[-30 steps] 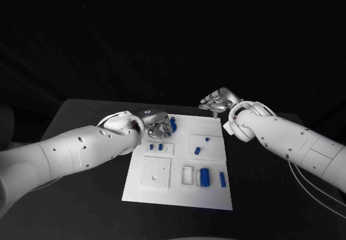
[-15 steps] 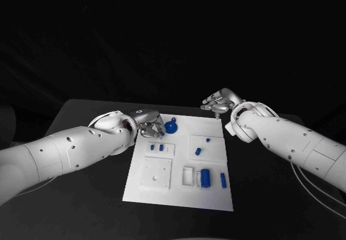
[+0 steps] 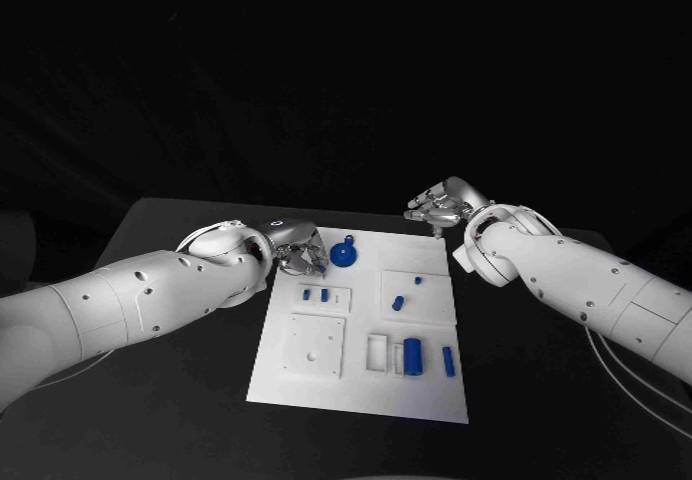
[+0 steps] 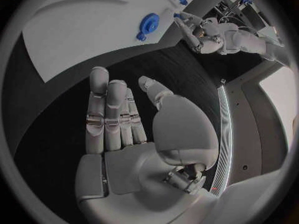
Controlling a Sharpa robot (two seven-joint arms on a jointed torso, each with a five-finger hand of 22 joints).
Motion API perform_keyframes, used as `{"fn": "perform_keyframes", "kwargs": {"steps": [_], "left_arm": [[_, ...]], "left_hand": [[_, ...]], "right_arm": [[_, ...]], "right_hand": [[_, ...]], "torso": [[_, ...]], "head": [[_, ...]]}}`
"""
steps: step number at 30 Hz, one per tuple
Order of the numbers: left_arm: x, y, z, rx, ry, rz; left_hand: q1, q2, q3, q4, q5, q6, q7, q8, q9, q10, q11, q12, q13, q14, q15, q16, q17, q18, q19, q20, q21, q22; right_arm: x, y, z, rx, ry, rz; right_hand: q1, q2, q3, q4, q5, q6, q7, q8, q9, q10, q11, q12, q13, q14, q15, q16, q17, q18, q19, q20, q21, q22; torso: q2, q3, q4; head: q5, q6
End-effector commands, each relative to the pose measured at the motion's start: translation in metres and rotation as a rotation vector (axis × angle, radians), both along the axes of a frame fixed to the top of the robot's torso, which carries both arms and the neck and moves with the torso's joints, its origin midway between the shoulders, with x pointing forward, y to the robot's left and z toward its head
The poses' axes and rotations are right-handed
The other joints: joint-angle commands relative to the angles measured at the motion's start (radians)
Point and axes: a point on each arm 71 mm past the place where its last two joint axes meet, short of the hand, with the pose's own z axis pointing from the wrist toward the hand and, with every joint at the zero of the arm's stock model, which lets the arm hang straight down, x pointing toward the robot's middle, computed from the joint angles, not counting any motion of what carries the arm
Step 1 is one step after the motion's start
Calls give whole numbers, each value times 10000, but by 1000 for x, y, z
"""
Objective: Assemble the parts on the task board
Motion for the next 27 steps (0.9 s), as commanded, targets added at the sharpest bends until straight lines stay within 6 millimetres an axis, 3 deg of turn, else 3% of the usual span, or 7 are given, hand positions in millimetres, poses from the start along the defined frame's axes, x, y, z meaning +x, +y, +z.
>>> {"fn": "perform_keyframes", "kwargs": {"steps": [1,27], "left_arm": [[0,0,-1,200,196,-16],[-1,-1,-4,351,562,-102]], "left_hand": [[19,52,-21,-24,34,-37,-2,22,7,-20,8,29,7,-33,-34,-11,-16,51,-50,11,44,188],[30,65,-39,27,51,-25,-5,26,11,-5,2,30,8,-34,-37,-32,-22,63,-64,22,43,183]], "right_arm": [[0,1,0,-8,20,121],[0,1,0,-11,26,114]], "right_hand": [[-36,58,-56,-17,13,72,20,-23,-1,-45,10,-53,-13,4,51,57,-9,106,398,67,65,-8],[-36,58,-56,-17,13,72,20,-23,-1,-45,10,-53,-13,4,51,57,-9,106,398,67,65,-8]], "torso": [[3,1,-6],[4,-9,5]], "head": [[5,-15],[-24,-108]]}}
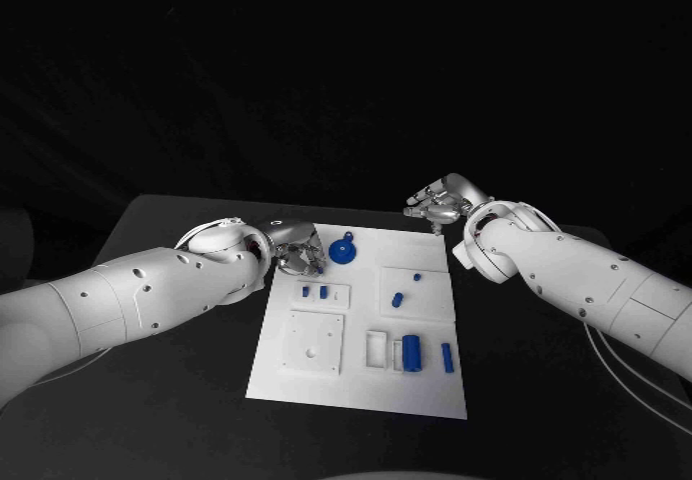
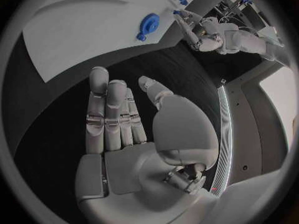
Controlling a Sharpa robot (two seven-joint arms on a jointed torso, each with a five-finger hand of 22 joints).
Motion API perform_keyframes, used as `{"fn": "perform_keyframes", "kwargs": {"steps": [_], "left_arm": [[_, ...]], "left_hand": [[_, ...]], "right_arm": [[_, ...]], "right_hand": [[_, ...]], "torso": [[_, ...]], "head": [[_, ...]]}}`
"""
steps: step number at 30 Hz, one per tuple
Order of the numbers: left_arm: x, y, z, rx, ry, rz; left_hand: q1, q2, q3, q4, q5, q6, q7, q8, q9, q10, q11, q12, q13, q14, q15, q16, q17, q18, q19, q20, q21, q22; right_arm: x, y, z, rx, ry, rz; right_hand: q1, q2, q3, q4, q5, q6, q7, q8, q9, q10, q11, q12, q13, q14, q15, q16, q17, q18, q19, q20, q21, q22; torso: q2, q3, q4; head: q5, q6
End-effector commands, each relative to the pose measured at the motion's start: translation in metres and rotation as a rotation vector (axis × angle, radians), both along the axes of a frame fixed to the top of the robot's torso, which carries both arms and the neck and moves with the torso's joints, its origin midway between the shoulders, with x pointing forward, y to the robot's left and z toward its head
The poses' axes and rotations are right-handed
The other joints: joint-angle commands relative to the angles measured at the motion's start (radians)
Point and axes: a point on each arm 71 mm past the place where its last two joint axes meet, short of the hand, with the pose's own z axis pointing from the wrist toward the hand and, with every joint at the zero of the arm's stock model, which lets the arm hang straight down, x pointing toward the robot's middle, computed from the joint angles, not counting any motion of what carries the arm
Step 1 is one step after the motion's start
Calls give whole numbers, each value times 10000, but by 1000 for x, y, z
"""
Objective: Assemble the parts on the task board
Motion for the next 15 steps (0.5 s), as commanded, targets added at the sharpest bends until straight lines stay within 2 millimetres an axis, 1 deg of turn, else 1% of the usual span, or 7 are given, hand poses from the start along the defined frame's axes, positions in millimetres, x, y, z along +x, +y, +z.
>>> {"fn": "perform_keyframes", "kwargs": {"steps": [1,15], "left_arm": [[-1,-1,-1,92,186,-81],[0,-2,-1,151,239,-65]], "left_hand": [[31,66,-38,26,51,-19,-1,28,9,-3,3,31,9,-34,-37,-32,-14,106,-64,21,44,187],[39,89,-27,50,65,-19,1,27,11,-3,2,30,9,-32,-42,-41,-12,92,-57,3,37,187]], "right_arm": [[0,1,0,-6,23,120],[0,2,0,-3,30,113]], "right_hand": [[-36,58,-56,-16,14,49,-1,-23,-1,-45,10,-55,-14,4,51,58,-11,158,398,68,65,-10],[-36,58,-56,-16,14,49,-1,-23,-1,-45,10,-55,-14,4,51,58,-11,158,398,68,65,-10]], "torso": [[-2,1,5],[1,7,-2]], "head": [[12,-14],[8,-36]]}}
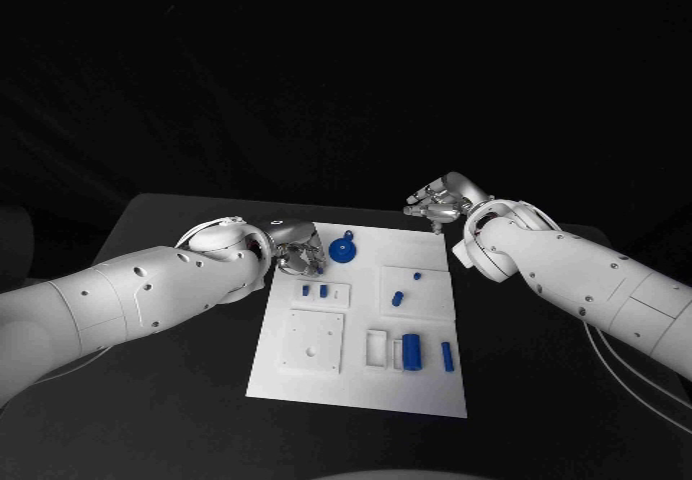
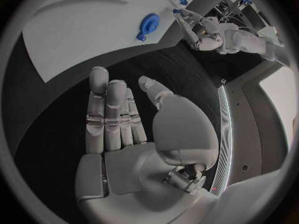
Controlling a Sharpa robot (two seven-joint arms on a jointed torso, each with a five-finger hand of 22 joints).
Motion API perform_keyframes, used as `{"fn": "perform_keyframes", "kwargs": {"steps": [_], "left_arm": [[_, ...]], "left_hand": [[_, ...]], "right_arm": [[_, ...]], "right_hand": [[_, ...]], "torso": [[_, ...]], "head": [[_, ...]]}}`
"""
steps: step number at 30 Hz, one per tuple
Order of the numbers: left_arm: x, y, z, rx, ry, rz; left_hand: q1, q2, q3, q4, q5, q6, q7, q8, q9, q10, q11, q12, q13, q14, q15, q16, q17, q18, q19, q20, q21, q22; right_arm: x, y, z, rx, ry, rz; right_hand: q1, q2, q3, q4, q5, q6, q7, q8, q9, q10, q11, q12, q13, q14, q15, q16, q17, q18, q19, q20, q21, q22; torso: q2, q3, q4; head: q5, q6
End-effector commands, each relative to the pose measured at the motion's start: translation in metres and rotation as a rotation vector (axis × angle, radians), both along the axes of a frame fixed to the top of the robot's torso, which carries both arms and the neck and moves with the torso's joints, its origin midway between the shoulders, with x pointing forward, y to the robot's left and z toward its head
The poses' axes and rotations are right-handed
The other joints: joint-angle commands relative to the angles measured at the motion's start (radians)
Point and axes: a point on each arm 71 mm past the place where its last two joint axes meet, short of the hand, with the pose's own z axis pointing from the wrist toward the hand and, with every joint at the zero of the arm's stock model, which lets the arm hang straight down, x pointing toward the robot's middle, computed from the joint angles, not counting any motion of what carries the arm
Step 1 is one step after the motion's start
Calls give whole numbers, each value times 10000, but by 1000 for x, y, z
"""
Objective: Assemble the parts on the task board
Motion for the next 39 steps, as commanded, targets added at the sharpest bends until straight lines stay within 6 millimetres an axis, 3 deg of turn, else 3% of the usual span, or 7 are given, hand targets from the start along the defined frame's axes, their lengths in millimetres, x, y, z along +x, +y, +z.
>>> {"fn": "perform_keyframes", "kwargs": {"steps": [1,23,39], "left_arm": [[0,-2,0,64,97,-54],[1,-5,-3,343,382,-36],[6,-6,-6,716,399,68]], "left_hand": [[38,89,-27,50,65,-8,11,27,12,-3,3,30,10,-32,-42,-41,-13,93,-57,2,37,189],[25,106,-22,84,72,-10,13,29,13,-5,4,29,10,-36,-43,-49,-8,80,-62,-4,26,189],[10,126,-39,135,55,-39,13,29,13,-42,11,29,10,-47,-38,-47,0,70,-60,-6,17,187]], "right_arm": [[0,1,0,-9,30,113],[0,2,0,-4,23,115],[0,2,0,-4,18,120]], "right_hand": [[-36,59,-56,-16,20,49,0,-23,-1,-45,10,-56,-15,4,51,59,-12,172,398,68,65,-11],[-19,56,-60,-11,19,51,1,-22,-2,-54,12,-56,-15,-1,52,77,-43,182,389,69,102,-86],[-24,52,-66,-3,16,46,3,-23,-3,-58,15,-56,-15,-2,52,78,-47,184,390,70,124,-91]], "torso": [[4,3,-1],[11,19,-12],[1,3,2]], "head": [[6,-6],[35,-37],[21,-28]]}}
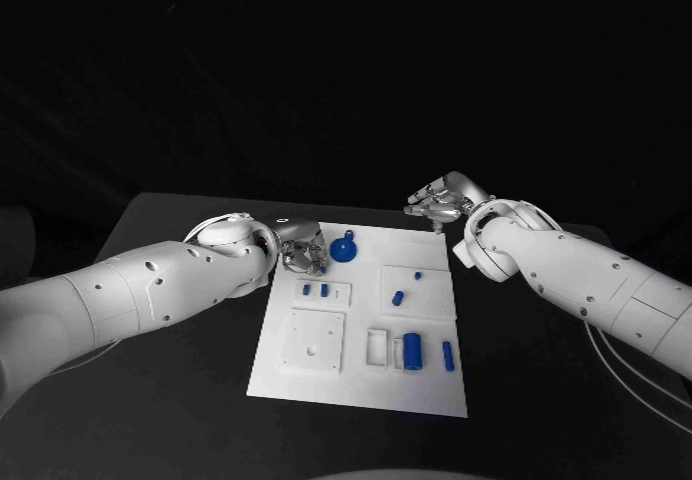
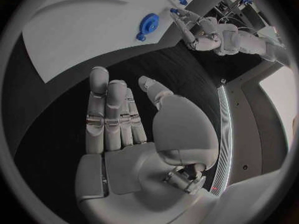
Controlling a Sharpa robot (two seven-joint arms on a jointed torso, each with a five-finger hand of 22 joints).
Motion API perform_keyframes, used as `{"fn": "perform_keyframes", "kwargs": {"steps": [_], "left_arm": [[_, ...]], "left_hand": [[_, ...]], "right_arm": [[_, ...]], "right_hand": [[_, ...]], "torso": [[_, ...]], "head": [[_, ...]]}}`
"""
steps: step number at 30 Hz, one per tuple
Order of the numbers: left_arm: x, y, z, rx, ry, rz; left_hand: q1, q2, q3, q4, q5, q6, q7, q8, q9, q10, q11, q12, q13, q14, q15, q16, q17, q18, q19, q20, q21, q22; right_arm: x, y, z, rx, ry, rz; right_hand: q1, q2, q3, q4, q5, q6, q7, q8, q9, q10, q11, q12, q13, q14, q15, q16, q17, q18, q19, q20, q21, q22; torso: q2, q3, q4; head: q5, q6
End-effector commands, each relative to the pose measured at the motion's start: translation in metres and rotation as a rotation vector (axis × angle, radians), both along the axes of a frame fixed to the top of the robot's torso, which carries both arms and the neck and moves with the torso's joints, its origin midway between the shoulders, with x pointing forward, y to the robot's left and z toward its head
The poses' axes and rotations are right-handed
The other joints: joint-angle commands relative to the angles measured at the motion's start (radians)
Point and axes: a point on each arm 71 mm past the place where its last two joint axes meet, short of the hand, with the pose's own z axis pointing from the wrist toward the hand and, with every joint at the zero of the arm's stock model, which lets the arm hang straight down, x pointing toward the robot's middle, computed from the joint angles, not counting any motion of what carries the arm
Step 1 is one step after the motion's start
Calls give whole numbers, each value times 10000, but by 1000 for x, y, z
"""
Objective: Assemble the parts on the task board
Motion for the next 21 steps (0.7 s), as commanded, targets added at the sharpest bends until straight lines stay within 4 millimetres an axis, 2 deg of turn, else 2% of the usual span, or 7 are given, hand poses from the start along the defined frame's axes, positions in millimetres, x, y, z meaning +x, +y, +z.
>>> {"fn": "perform_keyframes", "kwargs": {"steps": [1,21], "left_arm": [[-1,1,-5,389,215,24],[0,5,-8,639,507,77]], "left_hand": [[17,128,5,39,17,-23,-1,65,17,-46,13,26,3,-48,-38,-45,0,73,-60,-6,16,185],[61,113,87,47,85,-138,30,61,4,-126,49,26,3,-112,-13,-48,10,84,-108,8,18,197]], "right_arm": [[0,1,0,-12,21,105],[0,-1,0,-33,14,77]], "right_hand": [[-24,52,-66,-3,16,49,6,-23,-3,-58,15,-57,-16,-2,52,37,-8,119,390,70,48,-14],[-26,42,-79,16,21,47,7,-24,-3,-60,16,-57,-16,-3,53,39,-13,122,384,72,29,-38]], "torso": [[-6,-5,13],[-7,-9,17]], "head": [[-19,-14],[-18,-55]]}}
